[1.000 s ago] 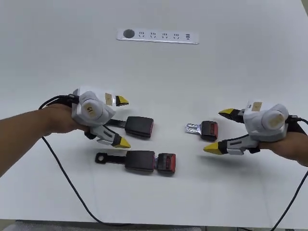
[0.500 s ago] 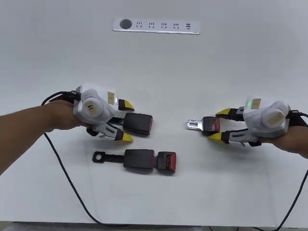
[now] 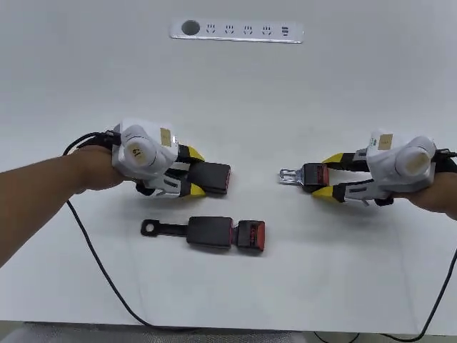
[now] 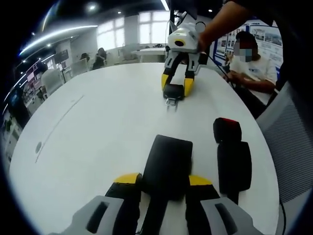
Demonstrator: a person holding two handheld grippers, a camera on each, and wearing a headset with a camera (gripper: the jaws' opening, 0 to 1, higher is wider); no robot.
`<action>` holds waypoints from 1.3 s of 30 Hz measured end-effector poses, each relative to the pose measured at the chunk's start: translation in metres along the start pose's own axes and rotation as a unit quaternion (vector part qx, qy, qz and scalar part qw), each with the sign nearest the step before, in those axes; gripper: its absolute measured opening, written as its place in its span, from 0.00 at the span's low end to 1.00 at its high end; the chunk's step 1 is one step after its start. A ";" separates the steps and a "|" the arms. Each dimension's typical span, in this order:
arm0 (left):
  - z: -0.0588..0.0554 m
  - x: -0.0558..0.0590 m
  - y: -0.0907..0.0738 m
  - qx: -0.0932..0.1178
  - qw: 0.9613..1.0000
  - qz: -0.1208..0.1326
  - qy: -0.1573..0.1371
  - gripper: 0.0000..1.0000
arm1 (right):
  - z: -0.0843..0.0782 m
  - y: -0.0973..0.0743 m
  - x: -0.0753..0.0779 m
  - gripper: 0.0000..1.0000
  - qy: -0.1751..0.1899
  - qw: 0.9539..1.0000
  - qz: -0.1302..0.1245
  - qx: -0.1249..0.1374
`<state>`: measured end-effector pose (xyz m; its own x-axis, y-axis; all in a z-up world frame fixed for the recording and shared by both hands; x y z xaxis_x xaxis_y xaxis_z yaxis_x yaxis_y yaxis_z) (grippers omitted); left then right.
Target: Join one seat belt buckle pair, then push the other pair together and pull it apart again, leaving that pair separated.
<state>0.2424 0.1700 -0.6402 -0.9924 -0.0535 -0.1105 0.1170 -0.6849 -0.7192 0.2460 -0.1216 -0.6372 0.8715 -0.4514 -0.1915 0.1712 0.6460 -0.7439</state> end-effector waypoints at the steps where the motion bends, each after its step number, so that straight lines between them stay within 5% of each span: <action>1: 0.000 0.001 0.000 0.002 1.000 0.005 -0.003 0.36 | 0.000 0.000 0.001 0.34 0.001 1.000 0.001 0.000; 20: 0.003 0.001 0.001 0.000 0.999 0.033 -0.036 0.35 | 0.025 0.025 -0.015 0.33 -0.021 0.999 0.030 0.010; 39: 0.006 0.000 0.001 -0.020 0.999 0.025 -0.035 0.35 | 0.053 0.066 -0.036 0.33 -0.014 0.998 0.050 0.035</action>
<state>0.2419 0.1648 -0.6369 -0.9855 -0.1380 -0.0992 0.1657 -0.6514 -0.7404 0.2502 -0.0302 -0.6453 0.8987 -0.3646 -0.2439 0.1123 0.7288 -0.6755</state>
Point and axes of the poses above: the centre of the closed fingertips' face, and the gripper's own axes: y roughly forward along the fingers, x roughly to its right, z roughly out of its top, the point moved 7 cm from there along -y, roughly backward along the fingers, and after that the axes turned 12 degrees about y, right-handed, at the moved point
